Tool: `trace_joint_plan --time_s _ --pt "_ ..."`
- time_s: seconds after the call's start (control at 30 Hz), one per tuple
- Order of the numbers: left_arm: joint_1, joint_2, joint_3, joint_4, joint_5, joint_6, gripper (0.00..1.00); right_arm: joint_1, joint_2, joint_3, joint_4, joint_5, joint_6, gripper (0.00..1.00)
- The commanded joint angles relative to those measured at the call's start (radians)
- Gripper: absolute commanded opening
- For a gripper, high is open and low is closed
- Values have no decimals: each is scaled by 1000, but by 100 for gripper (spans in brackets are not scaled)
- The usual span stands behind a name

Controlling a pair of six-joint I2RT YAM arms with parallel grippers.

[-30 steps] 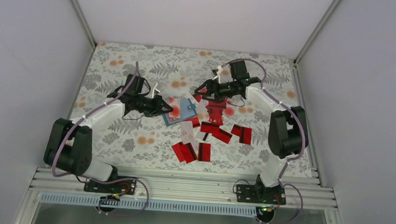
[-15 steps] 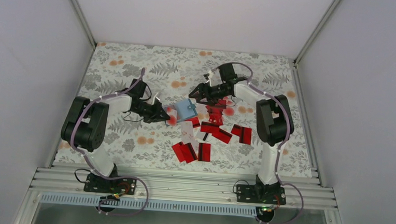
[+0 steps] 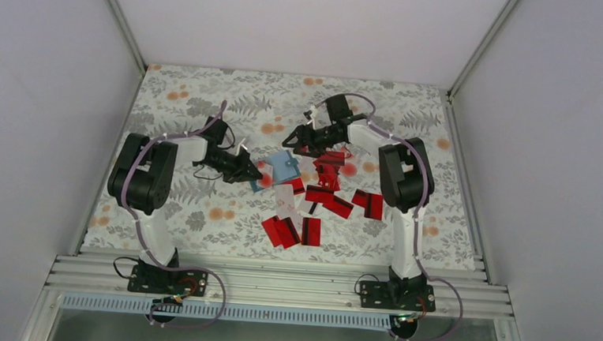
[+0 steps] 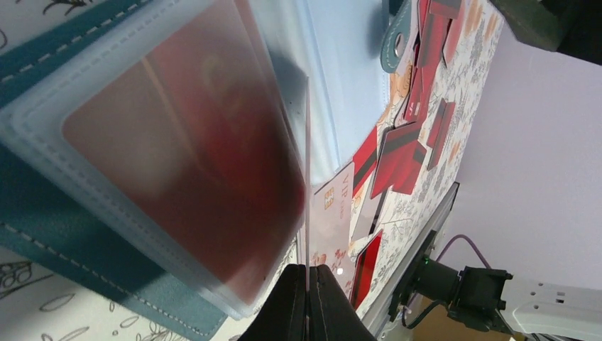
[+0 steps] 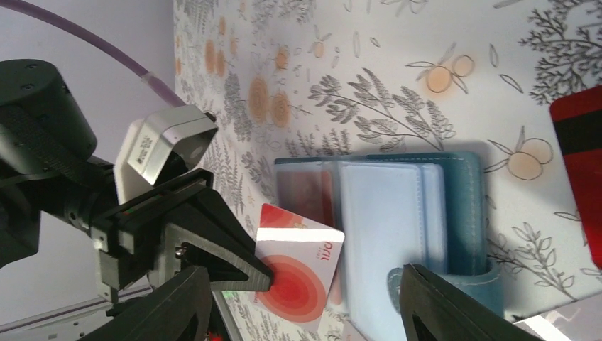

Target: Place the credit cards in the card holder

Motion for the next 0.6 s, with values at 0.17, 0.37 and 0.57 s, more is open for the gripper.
trace_joint_plan --time_s 0.17,0.37,0.57 --pt "8 80 47 48 57 14 2 13 82 38 14 -28 -54 64" --pt "9 104 55 78 54 -1 2 16 140 28 2 -26 -87 61" --pt "11 127 76 92 47 1 2 16 164 26 -12 -27 -100 59"
